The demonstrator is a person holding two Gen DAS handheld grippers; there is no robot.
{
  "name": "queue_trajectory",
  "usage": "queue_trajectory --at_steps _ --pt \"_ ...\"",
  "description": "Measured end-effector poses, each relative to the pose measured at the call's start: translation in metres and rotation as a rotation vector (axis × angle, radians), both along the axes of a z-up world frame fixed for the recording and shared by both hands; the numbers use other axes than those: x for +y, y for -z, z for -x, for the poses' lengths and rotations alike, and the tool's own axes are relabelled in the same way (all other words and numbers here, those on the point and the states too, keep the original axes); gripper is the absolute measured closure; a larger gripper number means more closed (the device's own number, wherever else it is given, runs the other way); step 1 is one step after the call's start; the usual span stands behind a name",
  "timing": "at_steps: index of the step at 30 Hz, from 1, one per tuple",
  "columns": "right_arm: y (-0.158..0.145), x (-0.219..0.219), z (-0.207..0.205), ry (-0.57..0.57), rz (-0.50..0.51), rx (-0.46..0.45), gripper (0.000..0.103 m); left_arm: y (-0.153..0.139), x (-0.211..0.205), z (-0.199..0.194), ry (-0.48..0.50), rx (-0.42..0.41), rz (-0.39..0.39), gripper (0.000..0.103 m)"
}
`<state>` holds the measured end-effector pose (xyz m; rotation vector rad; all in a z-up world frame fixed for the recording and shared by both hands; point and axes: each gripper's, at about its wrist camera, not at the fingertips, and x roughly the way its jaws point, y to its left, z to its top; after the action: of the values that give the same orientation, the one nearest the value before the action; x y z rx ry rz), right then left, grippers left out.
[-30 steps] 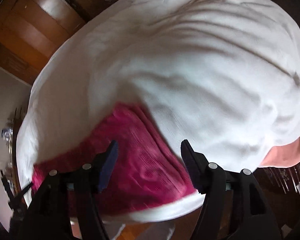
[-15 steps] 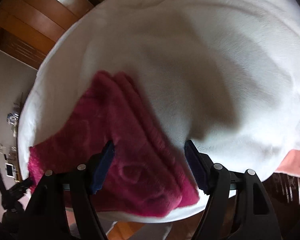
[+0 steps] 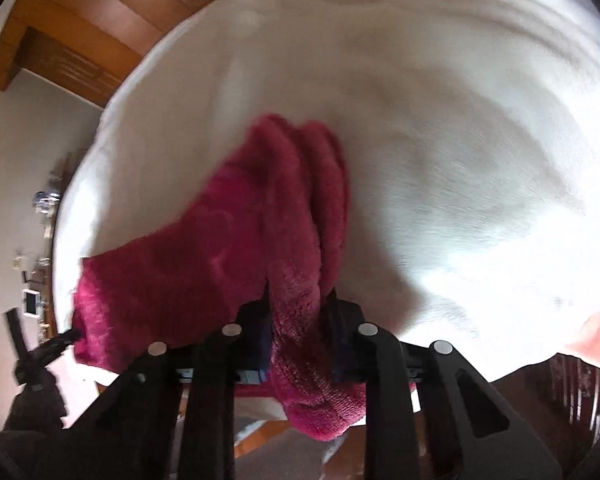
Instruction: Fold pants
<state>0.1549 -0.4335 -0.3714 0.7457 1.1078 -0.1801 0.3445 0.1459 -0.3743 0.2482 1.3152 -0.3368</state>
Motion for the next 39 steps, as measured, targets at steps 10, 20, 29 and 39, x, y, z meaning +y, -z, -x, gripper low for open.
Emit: queue_trajectory --at_steps 10,20,29,39 --pt "-0.054 0.071 -0.029 -0.088 -0.067 -0.144 0.083 0.004 0.029 -0.008 -0.025 0.014 0.032 0.046" --pt "-0.073 0.141 -0.06 -0.178 -0.159 -0.193 0.083 0.006 0.078 -0.016 -0.05 0.034 0.054 0.046" --pt "-0.034 0.232 -0.108 -0.271 -0.189 -0.129 0.083 0.001 0.153 -0.026 -0.112 0.033 0.05 0.046" --pt "0.002 0.312 -0.147 -0.386 -0.178 -0.064 0.083 -0.002 0.23 -0.036 -0.164 0.028 0.026 0.046"
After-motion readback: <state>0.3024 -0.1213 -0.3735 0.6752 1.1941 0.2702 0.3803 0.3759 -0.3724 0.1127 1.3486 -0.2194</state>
